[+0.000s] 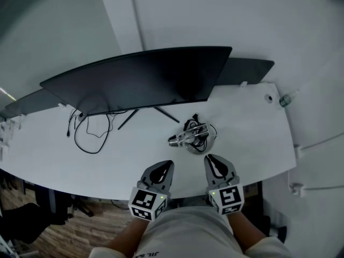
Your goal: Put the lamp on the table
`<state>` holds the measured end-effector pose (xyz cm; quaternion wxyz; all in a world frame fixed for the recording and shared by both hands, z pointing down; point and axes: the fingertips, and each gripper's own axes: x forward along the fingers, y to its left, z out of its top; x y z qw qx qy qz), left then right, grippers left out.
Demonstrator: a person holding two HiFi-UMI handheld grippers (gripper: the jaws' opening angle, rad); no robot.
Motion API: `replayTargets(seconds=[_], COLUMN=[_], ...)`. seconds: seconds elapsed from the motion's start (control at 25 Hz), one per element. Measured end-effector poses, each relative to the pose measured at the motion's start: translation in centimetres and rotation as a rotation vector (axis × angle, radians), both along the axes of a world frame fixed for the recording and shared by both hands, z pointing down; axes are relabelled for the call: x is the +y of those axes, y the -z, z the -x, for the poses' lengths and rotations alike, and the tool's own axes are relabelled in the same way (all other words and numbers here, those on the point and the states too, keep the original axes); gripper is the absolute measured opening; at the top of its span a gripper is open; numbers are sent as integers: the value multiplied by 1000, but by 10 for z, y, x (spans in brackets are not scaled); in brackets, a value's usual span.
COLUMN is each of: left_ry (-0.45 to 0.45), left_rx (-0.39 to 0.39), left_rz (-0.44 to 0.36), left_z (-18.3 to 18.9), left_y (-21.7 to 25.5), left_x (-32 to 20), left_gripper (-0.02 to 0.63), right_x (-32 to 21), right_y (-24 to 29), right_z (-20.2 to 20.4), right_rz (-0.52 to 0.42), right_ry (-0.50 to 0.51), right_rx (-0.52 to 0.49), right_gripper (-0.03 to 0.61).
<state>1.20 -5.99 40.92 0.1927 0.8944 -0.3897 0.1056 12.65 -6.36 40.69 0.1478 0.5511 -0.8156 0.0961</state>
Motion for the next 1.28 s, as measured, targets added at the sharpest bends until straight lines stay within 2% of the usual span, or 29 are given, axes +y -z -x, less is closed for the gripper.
replayTargets(seconds=[0.24,0.52,1.28], left_ry=[-13,0,37], left_rx=[-23,-10,-20], left_rz=[-22,-45,-21], left_z=[-7,-10,4], left_y=[9,20,17], left_x=[-4,-9,-1], left_gripper=[2,2,2], right_x=[-2,-3,1], right_y=[11,25,21], right_z=[-9,-12,3], right_rz=[21,46,72], right_ry=[-11,19,77], right_rx=[-33,-98,-127], right_gripper=[37,31,31])
